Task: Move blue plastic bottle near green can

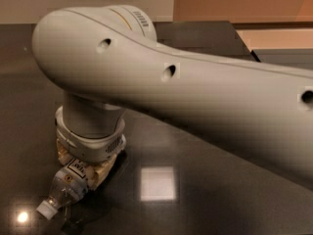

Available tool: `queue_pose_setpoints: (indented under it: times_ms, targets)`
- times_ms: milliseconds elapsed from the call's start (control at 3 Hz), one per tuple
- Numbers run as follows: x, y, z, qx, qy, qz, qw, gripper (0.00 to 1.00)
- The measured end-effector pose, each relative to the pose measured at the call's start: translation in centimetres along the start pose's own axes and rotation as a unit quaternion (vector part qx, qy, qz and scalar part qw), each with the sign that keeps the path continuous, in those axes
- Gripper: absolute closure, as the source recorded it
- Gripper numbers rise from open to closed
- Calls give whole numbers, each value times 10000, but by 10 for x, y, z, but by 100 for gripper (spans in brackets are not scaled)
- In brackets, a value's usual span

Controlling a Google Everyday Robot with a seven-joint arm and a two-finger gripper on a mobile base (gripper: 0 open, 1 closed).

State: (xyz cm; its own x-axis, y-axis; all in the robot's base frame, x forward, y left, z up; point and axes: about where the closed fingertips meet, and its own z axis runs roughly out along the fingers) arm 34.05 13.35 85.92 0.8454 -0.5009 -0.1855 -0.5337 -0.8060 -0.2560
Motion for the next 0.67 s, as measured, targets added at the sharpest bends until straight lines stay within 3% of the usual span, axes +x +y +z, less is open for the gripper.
queue_pose_setpoints:
  times_ms: [333, 667]
  targets:
    - [-2, -1, -3, 25, 23, -25, 10000, 0]
    - [-2, -1, -3, 26, 24, -25, 10000, 0]
